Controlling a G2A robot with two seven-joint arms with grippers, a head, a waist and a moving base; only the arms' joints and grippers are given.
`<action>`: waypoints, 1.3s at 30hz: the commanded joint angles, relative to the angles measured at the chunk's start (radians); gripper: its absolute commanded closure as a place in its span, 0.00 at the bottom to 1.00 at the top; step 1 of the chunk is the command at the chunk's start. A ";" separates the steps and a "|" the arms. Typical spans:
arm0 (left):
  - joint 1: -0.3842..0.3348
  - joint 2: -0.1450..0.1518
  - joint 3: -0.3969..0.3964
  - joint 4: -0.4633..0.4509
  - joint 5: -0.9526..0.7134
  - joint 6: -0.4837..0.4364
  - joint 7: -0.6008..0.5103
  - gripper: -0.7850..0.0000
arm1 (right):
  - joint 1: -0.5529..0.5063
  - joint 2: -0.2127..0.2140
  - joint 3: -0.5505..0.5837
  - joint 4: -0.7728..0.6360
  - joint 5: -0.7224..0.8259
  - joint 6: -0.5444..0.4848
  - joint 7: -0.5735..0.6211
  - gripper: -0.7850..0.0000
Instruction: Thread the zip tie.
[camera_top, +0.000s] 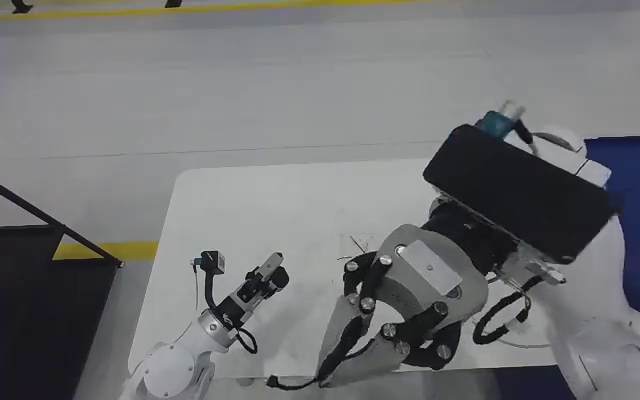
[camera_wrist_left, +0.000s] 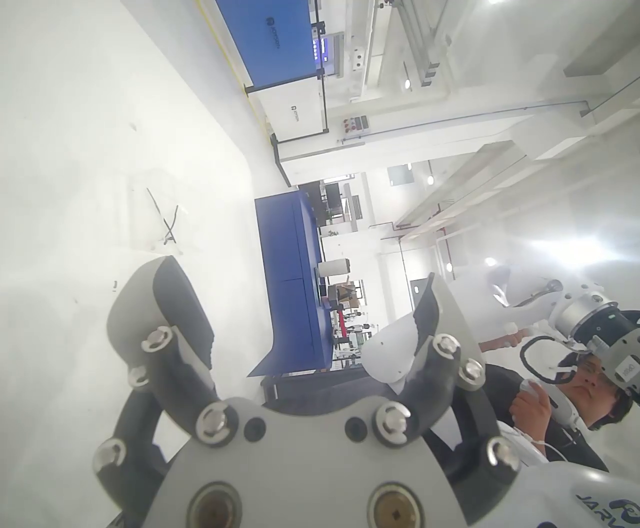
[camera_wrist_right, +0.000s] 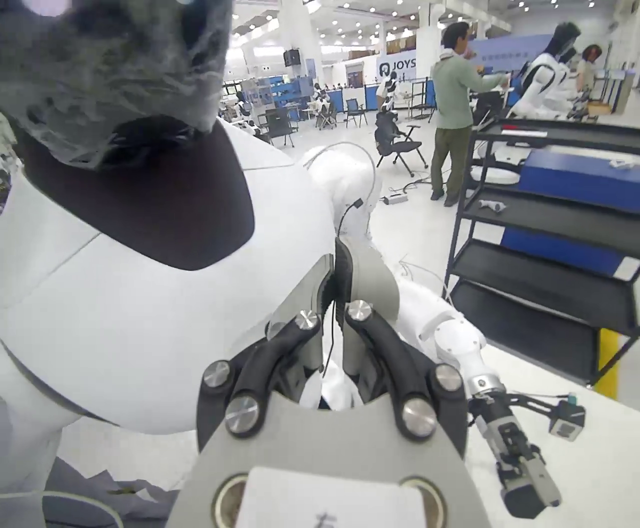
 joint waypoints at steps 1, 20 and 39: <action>0.000 0.000 0.000 0.000 0.000 0.000 0.000 0.00 | -0.023 0.010 0.052 -0.043 -0.142 -0.025 -0.025 1.00; 0.000 0.000 0.000 0.000 0.000 0.000 0.000 0.00 | -0.093 0.035 0.010 0.046 0.143 0.149 0.027 1.00; 0.000 0.000 0.000 0.000 0.000 0.000 0.000 0.00 | 0.026 -0.081 -0.278 0.255 0.599 0.281 0.243 1.00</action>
